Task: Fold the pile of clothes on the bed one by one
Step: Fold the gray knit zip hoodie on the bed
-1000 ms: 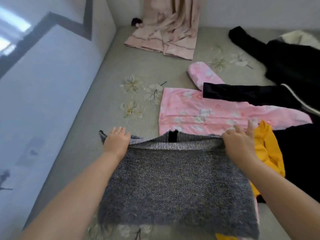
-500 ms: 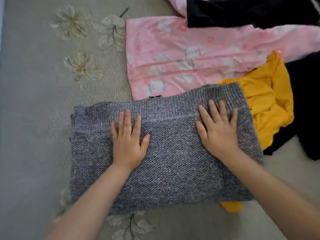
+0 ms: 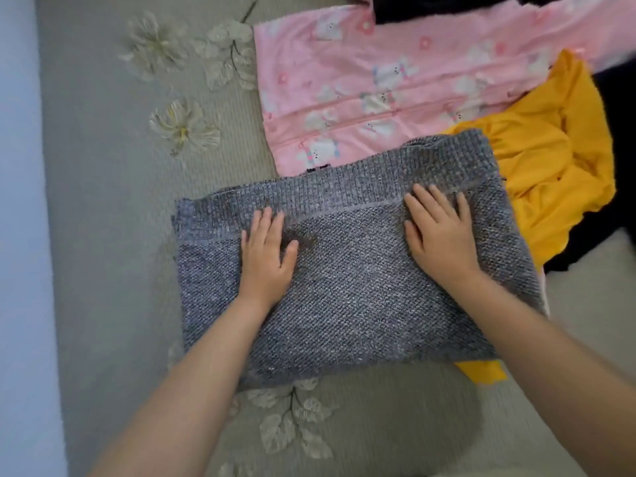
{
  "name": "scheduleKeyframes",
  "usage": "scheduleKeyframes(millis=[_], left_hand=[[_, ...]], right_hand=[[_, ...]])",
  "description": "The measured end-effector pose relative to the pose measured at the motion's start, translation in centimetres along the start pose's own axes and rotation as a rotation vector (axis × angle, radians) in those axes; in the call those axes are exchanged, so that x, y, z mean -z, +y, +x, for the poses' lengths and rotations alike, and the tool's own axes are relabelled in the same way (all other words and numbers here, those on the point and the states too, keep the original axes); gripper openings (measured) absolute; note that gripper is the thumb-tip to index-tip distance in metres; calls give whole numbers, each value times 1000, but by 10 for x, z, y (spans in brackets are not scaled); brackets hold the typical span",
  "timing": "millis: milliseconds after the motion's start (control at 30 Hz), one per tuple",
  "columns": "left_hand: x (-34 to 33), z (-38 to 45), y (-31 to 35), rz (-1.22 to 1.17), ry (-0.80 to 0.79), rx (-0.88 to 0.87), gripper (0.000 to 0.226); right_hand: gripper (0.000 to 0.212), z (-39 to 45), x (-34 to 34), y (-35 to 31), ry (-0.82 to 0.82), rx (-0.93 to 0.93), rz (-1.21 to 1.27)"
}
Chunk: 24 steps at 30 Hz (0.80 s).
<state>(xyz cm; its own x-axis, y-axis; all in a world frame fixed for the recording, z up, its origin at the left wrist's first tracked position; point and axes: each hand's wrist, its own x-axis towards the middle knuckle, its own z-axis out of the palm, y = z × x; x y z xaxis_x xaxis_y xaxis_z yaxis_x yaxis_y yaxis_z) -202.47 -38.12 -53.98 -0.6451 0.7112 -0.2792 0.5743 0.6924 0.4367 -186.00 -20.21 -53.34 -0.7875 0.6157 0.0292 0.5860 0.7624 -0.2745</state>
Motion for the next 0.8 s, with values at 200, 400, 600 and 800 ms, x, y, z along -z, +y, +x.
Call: scheduleKeyframes(millis=[200, 400, 600, 800], left_hand=[[14, -71, -57, 28, 214, 409, 51], [22, -97, -97, -403, 102, 674, 39], [34, -111, -100, -454, 46, 585, 55], [38, -197, -98, -341, -297, 595, 95]], right_hand=[[47, -82, 14, -50, 46, 220, 183], [94, -132, -12, -139, -475, 434, -136], [69, -144, -35, -149, -464, 228, -184], [29, -209, 17, -130, -228, 478, -155]])
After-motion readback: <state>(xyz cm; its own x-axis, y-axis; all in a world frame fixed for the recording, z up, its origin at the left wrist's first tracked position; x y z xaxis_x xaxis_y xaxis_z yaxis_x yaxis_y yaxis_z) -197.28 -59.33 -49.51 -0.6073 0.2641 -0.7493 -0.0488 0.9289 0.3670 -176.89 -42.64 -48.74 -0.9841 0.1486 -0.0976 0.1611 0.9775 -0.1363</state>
